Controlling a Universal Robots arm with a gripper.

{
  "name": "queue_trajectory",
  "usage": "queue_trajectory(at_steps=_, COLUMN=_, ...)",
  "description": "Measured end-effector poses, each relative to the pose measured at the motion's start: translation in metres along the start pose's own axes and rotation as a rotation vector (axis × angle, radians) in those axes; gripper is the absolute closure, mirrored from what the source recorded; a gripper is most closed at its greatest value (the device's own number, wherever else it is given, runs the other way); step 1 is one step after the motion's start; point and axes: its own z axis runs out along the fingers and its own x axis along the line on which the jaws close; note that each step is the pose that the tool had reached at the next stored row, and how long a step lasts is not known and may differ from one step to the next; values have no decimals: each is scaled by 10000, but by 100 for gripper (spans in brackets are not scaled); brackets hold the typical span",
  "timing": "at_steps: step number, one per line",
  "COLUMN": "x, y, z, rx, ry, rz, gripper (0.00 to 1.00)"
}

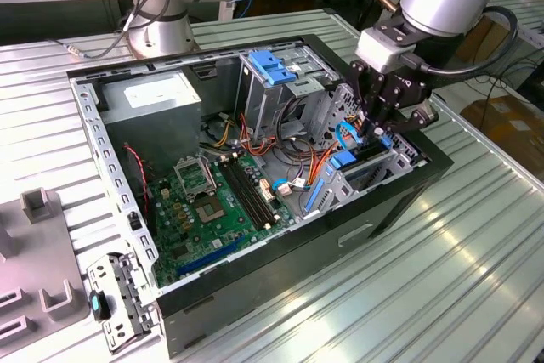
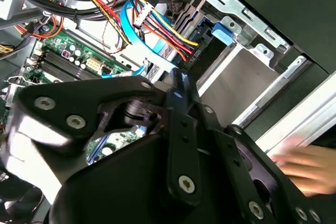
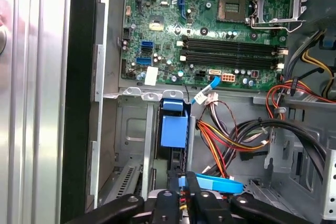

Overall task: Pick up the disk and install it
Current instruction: 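Insert the second disk wire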

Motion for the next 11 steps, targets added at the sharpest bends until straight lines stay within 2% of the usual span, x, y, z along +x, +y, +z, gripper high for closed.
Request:
queue_trajectory(at_steps=2, x=0, y=0, z=-1, rx=-1, ry=1, rz=0, gripper=89)
queue_trajectory(at_steps=11, x=0, y=0, z=-3, rx=0, ry=1, rz=0, gripper=89)
